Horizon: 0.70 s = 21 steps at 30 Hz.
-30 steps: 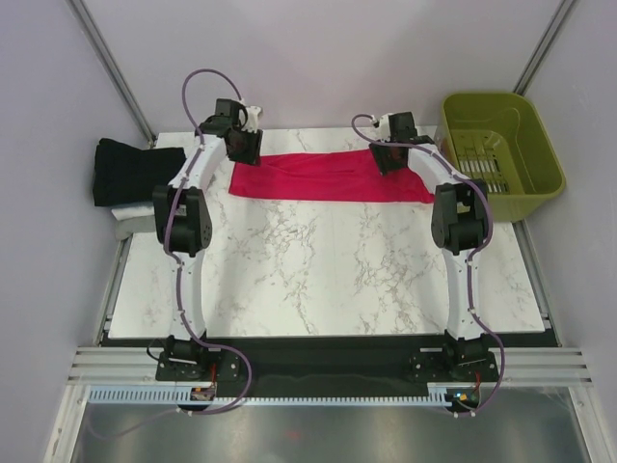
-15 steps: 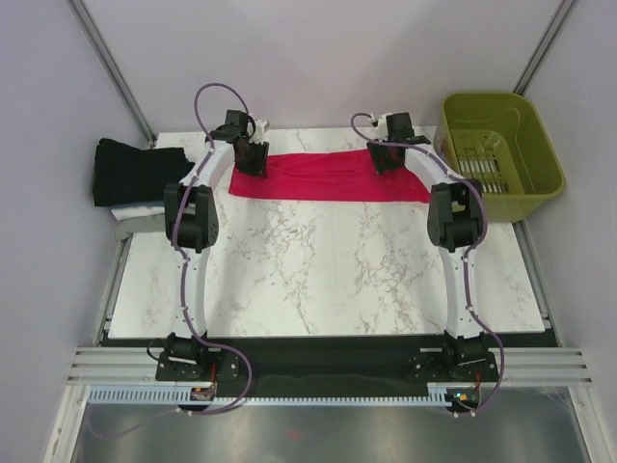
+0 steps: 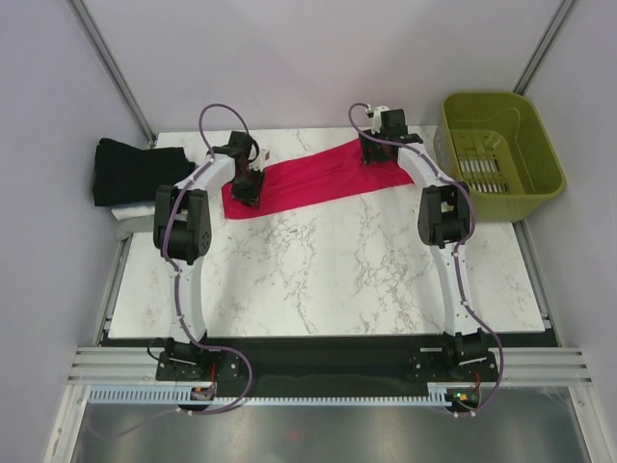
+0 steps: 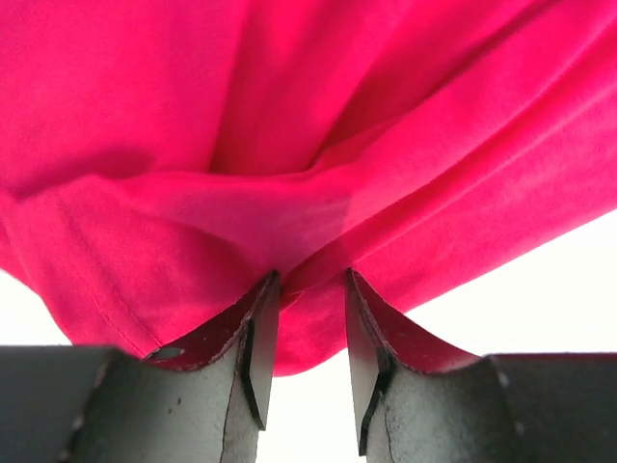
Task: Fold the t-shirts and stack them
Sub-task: Fold the tshirt
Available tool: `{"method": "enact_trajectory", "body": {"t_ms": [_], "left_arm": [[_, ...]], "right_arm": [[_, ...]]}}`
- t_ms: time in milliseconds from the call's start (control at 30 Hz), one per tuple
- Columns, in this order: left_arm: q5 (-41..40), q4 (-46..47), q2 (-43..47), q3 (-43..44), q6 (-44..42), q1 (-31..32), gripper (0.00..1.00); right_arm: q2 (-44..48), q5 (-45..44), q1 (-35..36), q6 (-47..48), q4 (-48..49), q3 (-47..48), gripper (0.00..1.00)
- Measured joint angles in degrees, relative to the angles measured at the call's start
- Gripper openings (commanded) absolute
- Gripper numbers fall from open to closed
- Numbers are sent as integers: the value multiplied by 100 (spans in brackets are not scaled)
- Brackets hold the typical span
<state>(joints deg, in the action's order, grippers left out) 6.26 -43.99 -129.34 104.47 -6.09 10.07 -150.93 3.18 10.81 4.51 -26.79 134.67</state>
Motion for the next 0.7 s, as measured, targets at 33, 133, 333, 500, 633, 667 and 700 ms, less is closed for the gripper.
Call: {"method": "enact_trajectory", "body": {"t_ms": [33, 133, 333, 500, 633, 667, 700], "left_arm": [[-46, -20, 111, -173, -2, 37, 40], [-162, -111, 435, -678, -33, 188, 40], [-293, -466, 1071, -1679, -188, 737, 37], [-297, -791, 1316, -2090, -260, 1073, 37], [-339, -957, 1423, -2243, -391, 1355, 37], [-345, -994, 1440, -2271, -415, 1399, 37], [-348, -1038, 1467, -2306, -455, 1613, 36]], "right_arm": [[-39, 42, 13, -37, 22, 48, 74], [-105, 175, 59, -153, 94, 144, 74], [-179, 424, 214, -433, 310, 297, 75], [-407, 592, 433, -728, 610, 621, 76], [-531, 726, 610, -946, 846, 691, 77], [-555, 748, 645, -988, 896, 691, 77], [-570, 767, 678, -1043, 946, 691, 77]]}}
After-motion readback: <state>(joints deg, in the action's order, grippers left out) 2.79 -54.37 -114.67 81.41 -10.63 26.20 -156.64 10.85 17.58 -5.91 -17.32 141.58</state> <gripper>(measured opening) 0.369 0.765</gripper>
